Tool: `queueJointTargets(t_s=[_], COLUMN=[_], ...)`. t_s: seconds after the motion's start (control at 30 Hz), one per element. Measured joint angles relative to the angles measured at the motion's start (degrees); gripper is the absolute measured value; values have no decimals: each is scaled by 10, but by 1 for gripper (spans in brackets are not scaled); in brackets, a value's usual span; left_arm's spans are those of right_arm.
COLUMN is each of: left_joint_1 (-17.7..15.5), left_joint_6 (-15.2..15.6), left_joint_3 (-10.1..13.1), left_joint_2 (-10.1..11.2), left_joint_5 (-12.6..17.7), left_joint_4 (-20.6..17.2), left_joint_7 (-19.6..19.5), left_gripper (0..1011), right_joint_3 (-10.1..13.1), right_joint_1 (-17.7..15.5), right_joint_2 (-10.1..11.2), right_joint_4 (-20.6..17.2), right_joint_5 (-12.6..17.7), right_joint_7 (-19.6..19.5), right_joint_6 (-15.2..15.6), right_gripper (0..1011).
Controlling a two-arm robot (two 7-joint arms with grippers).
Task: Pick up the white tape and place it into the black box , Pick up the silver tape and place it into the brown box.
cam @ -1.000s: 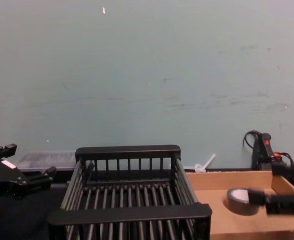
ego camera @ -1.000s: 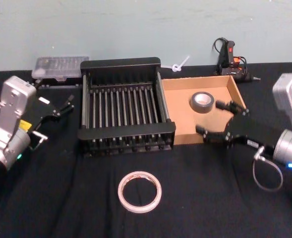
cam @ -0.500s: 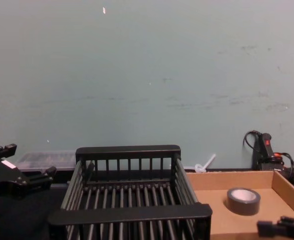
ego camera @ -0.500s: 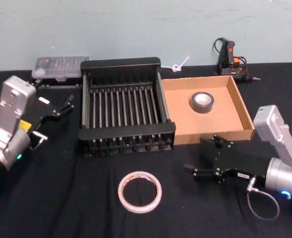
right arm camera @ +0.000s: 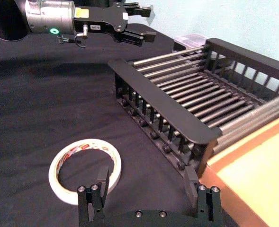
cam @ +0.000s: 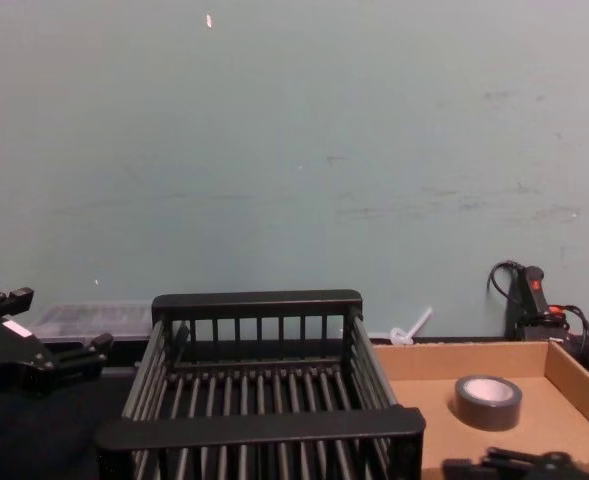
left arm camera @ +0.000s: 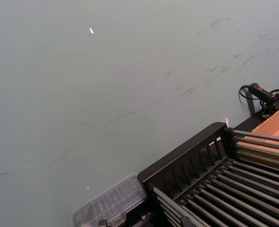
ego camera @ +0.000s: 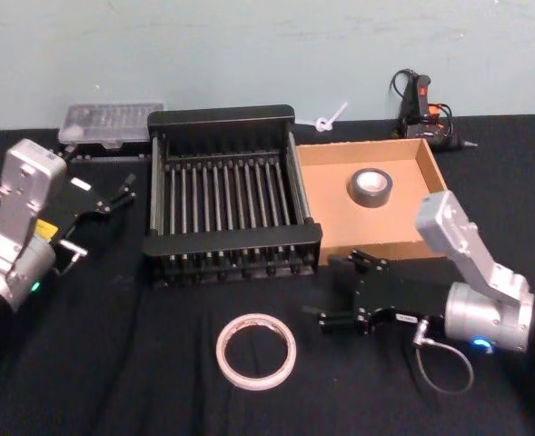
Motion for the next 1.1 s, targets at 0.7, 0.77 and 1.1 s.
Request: queueJointTargets(t_s=[0.7,0.77,1.1], left_joint_1=[0,0,0], left_joint_6=[0,0,0], left_joint_3=[0,0,0], left_joint_2=[0,0,0], left_joint_5=[0,0,0], left_joint_4=[0,0,0], left_joint_7=[0,0,0], left_gripper=[1001,1001,1001], right_joint_3=[-77,-81,-98], right_joint_1=[102,105,116], right_joint_2=[-69,-71,-77], right_joint_4=[106,111,124], right_joint_5=[-12,-14,-20], right_joint_7=[34,34,39], right_joint_6=[7,7,10], right_gripper=[1002,1003,1002])
